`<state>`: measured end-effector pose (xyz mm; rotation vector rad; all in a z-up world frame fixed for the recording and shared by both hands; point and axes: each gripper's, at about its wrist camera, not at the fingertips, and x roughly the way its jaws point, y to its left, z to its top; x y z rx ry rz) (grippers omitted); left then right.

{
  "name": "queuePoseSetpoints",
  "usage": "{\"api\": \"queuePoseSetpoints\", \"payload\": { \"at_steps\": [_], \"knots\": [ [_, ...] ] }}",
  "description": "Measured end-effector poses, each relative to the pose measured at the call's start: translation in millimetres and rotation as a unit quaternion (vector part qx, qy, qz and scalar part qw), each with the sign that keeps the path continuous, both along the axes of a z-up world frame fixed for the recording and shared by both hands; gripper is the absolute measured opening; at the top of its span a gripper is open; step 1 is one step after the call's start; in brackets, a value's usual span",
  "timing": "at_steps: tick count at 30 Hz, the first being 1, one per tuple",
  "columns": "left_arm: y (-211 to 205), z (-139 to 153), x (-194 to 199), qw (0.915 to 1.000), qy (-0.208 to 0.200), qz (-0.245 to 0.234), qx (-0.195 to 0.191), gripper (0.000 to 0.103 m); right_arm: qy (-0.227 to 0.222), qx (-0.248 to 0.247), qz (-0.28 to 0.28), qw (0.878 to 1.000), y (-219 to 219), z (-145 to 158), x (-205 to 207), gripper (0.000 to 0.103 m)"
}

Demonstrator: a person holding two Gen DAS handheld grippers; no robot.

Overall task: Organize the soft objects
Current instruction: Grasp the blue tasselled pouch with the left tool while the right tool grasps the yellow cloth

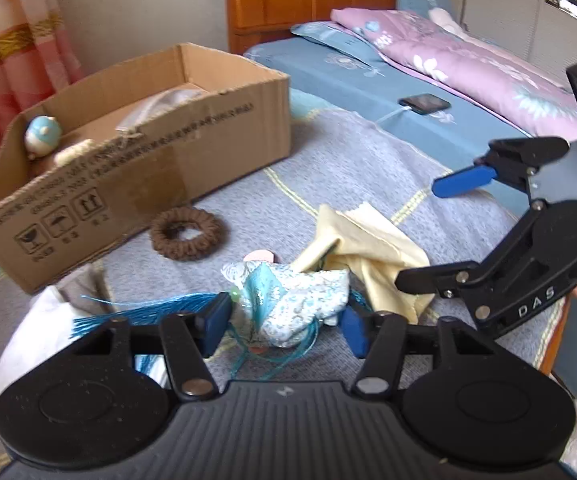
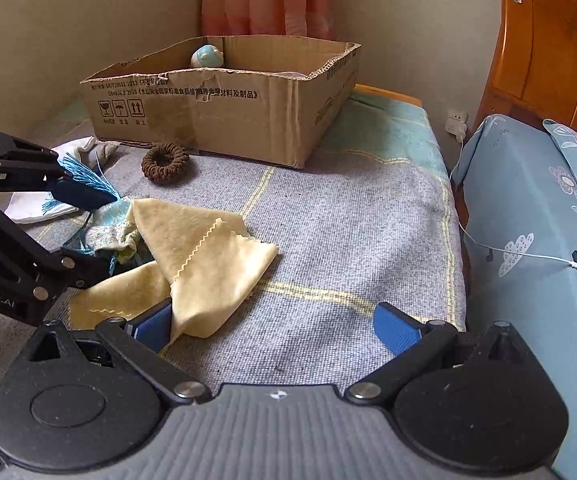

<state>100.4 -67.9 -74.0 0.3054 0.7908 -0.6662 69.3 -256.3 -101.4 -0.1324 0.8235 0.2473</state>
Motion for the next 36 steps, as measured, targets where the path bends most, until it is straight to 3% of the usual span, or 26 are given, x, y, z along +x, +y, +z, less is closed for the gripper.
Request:
{"api": "queuePoseSetpoints", "payload": {
  "at_steps": [7, 11, 21, 31, 32, 36],
  "knots": [
    [24.3, 9.2, -4.2, 0.9981, -0.002, 0.060, -0.015, 0.048, 0.011, 0.000, -0.004, 1.000, 0.9, 3.5, 1.0, 0.103],
    [32.8, 8.3, -6.4, 0.9968, -0.002, 0.078, -0.016, 0.048, 0.003, 0.037, 0.036, 0.999, 0.4, 18.2, -5.9, 0.103],
    [38.9, 11.4, -7.1, 0.9956, -0.004, 0.091, -0.022, 0.048, -0.008, -0.038, 0.148, 0.988, 37.7, 6.7, -9.8, 0.103],
    [40.3, 8.9, -7.4, 0.9946, 0.001, 0.101, -0.023, 0.049, -0.010, -0.014, 0.172, 0.985, 39.5, 3.5, 29.3, 0.102],
    [39.8, 8.4, -7.7, 0.9947, 0.001, 0.101, -0.022, 0.049, -0.010, -0.012, 0.176, 0.984, 41.2, 3.9, 28.4, 0.100],
    [38.9, 5.7, -6.3, 0.9946, 0.004, 0.101, -0.022, 0.051, -0.007, -0.005, 0.191, 0.982, 44.7, 9.2, 19.9, 0.075]
  ]
}}
